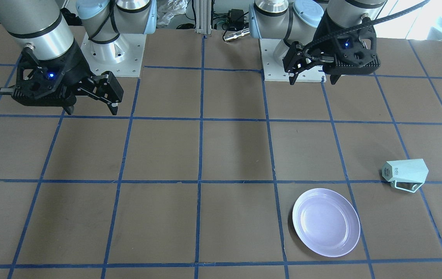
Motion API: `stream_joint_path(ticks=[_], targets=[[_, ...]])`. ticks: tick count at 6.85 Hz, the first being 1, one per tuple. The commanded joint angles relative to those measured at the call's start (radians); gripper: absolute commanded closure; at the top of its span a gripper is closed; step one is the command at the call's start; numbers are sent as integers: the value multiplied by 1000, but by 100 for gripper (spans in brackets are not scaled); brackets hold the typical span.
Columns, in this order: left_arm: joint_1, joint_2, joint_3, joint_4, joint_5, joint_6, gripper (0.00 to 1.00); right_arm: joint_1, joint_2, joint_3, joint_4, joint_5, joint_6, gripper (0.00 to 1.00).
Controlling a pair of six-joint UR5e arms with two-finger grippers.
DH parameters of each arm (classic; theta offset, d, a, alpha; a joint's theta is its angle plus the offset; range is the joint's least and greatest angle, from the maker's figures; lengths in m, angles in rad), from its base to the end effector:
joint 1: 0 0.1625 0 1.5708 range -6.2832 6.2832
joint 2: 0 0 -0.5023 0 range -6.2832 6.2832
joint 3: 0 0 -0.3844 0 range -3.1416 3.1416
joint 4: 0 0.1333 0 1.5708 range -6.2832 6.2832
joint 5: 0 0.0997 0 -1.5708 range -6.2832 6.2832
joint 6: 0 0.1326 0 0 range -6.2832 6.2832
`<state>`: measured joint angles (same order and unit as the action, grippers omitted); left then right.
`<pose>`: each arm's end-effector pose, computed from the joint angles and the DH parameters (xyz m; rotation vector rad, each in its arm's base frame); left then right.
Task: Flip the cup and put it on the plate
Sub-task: 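Open the left gripper above the white plate and lift away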
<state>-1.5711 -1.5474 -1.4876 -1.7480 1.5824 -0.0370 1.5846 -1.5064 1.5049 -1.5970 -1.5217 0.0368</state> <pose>-0.1319 -0.4605 0.5663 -0.0567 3.1262 0.1101 0.1470 -0.5181 0.5347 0.0345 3.0914 -0.0409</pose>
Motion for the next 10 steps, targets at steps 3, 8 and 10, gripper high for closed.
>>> stream_joint_path(ticks=[3, 8, 10], targets=[[0, 0, -2, 5, -1, 0, 0, 0, 0, 0, 0, 0, 0, 0], [52, -10, -3, 8, -7, 111, 0, 0, 0, 0, 0, 0, 0, 0], [182, -32, -13, 15, -19, 239, 0, 0, 0, 0, -1, 0, 0, 0]])
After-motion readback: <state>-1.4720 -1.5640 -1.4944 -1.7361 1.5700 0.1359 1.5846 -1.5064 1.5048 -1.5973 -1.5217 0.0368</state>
